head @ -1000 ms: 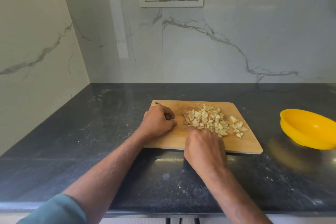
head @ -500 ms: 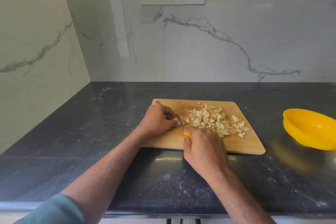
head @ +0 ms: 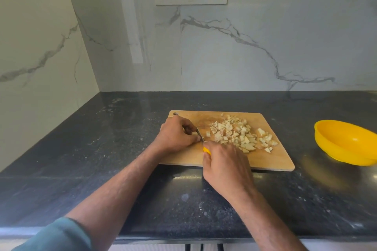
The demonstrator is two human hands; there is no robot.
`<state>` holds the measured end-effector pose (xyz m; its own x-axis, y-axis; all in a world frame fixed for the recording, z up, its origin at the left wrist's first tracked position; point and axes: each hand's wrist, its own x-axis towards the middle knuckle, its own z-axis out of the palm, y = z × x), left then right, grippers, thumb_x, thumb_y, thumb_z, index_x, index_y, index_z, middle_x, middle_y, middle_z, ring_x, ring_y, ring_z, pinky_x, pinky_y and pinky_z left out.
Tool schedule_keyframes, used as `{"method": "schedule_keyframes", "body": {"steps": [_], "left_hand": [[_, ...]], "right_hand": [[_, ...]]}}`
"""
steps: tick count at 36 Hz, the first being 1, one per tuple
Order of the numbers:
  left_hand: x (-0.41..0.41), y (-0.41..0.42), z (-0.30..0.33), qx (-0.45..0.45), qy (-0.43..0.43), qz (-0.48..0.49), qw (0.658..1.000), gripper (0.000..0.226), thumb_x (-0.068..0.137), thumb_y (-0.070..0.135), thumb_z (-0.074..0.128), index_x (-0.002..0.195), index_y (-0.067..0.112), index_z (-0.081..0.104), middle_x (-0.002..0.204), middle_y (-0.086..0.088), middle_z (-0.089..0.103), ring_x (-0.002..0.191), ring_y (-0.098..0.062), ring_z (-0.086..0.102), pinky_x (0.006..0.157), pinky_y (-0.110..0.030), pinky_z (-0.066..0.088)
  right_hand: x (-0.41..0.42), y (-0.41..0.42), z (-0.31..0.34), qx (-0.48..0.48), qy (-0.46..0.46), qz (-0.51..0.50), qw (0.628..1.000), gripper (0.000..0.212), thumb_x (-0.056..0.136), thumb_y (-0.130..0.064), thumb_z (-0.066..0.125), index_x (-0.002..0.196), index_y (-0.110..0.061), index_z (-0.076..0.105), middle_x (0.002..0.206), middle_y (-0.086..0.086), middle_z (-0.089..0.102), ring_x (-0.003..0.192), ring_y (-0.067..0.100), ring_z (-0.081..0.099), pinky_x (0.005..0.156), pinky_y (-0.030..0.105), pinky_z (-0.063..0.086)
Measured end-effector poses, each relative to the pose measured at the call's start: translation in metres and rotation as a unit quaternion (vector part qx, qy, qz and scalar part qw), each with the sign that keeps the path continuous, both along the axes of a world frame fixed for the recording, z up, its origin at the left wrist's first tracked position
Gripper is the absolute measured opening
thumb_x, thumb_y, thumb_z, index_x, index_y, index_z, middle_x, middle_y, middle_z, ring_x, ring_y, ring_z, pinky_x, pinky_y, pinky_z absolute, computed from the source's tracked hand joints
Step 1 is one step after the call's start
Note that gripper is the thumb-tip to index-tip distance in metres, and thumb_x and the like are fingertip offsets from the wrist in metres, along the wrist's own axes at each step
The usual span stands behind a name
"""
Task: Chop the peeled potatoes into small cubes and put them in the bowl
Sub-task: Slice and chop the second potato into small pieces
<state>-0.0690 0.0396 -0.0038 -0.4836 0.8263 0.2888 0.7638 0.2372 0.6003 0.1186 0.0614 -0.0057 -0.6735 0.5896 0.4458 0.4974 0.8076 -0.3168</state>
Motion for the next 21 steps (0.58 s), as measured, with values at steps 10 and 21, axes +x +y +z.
{"method": "schedule_keyframes", "body": {"steps": [10, 21], "left_hand": [[0.001, 0.005, -0.002, 0.002, 0.003, 0.028, 1.000, 0.013, 0.081, 0.033, 0.082, 0.092, 0.026, 0.081, 0.082, 0.015, 0.071, 0.081, -0.004, 0.061, 0.086, -0.039, 0.057], [-0.022, -0.006, 0.001, -0.017, -0.036, -0.019, 0.999, 0.029, 0.077, 0.029, 0.089, 0.102, 0.020, 0.080, 0.089, 0.005, 0.073, 0.085, -0.009, 0.067, 0.078, -0.022, 0.055]], "right_hand": [[0.001, 0.003, 0.000, -0.009, 0.024, -0.014, 1.000, 0.032, 0.100, -0.030, 0.054, 0.130, -0.026, 0.063, 0.099, -0.011, 0.072, 0.073, 0.003, 0.047, 0.057, 0.008, 0.026], [0.001, 0.008, -0.001, -0.022, 0.055, -0.025, 0.998, 0.032, 0.098, -0.030, 0.056, 0.127, -0.024, 0.067, 0.097, -0.006, 0.075, 0.079, 0.011, 0.065, 0.063, 0.015, 0.037]]}}
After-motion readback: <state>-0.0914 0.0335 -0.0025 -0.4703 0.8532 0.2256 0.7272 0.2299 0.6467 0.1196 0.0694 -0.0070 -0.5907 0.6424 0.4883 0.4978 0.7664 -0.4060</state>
